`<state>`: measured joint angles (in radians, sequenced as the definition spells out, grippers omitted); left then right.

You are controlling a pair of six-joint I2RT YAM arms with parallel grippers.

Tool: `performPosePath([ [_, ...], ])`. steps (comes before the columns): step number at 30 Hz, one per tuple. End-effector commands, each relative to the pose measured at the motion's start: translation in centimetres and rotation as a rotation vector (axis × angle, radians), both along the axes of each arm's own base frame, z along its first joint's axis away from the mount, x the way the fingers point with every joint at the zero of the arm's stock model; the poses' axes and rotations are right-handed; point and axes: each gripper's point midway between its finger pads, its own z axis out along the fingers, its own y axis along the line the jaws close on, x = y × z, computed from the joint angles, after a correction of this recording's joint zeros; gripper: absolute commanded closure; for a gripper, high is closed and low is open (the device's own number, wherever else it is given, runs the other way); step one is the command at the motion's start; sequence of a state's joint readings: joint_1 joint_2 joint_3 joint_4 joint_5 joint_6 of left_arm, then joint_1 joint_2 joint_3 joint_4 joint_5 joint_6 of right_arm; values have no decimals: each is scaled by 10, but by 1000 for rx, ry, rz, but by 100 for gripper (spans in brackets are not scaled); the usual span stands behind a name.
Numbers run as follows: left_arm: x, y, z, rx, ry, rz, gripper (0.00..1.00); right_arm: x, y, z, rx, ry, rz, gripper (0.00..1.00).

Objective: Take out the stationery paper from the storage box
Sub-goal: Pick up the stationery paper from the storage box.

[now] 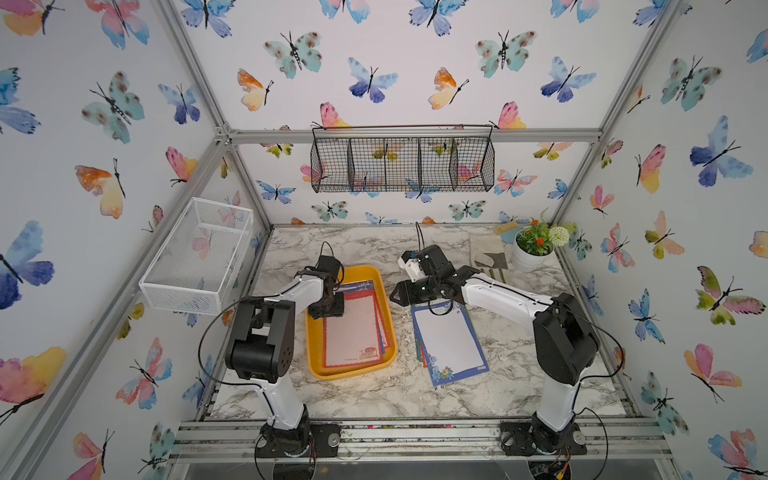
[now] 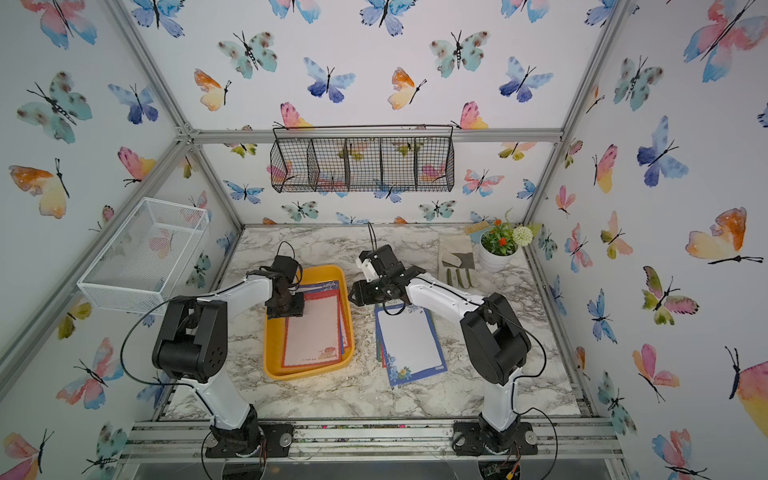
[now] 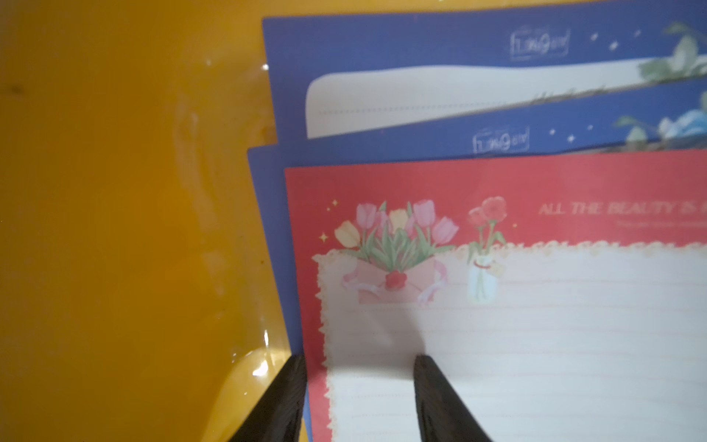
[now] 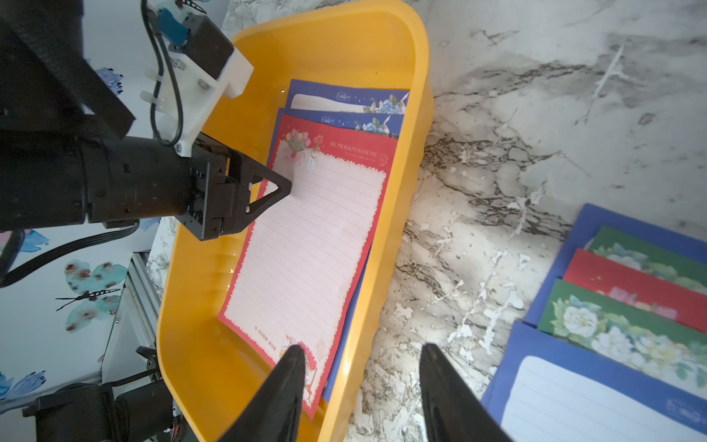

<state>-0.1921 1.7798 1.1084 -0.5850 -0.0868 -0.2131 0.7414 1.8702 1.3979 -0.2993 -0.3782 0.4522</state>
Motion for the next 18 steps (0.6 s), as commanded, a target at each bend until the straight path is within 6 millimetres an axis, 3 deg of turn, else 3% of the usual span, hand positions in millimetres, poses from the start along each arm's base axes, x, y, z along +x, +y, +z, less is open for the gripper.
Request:
performPosePath([
  [1, -7, -5, -8, -29, 40, -12, 52, -5, 6, -2, 13, 21, 22, 49],
  [18, -5, -14, 2, -201, 20, 51, 54, -25, 24, -32, 74, 144, 68, 52],
])
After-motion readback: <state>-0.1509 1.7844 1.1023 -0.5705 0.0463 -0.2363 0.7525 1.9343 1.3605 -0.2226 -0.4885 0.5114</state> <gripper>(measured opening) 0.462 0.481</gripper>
